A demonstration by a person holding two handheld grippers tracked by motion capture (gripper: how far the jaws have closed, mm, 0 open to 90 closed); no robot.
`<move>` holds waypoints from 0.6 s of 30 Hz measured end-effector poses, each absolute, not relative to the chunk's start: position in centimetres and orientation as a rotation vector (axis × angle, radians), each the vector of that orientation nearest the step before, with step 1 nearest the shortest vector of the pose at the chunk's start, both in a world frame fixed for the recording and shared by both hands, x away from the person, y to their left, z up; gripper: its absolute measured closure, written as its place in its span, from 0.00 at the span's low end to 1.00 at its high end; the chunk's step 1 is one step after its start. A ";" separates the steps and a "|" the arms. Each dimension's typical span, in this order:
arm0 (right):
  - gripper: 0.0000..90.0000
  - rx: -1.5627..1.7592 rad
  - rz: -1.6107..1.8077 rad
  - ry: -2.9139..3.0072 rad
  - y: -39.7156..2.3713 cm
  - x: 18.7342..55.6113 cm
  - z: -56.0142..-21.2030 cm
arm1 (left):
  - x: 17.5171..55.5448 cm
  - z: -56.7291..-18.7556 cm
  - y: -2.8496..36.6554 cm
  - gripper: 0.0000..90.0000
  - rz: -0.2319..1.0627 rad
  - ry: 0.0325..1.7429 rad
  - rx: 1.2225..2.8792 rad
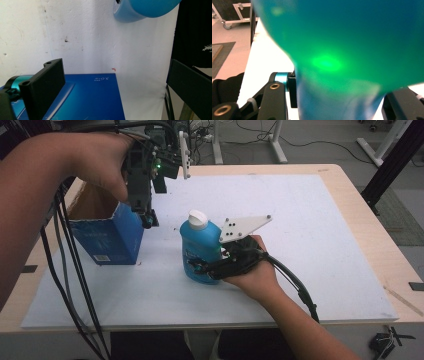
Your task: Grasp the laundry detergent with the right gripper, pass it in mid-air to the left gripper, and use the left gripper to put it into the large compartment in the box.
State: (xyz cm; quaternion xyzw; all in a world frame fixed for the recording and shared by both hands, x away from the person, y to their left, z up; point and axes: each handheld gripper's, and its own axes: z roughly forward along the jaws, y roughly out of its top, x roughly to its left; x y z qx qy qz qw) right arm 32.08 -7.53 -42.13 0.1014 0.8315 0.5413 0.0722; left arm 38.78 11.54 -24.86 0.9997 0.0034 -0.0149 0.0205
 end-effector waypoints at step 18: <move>0.51 0.229 1.663 2.507 -8.8 33.2 -39.0 | 37.5 -23.3 9.5 0.02 -0.038 -0.008 3.075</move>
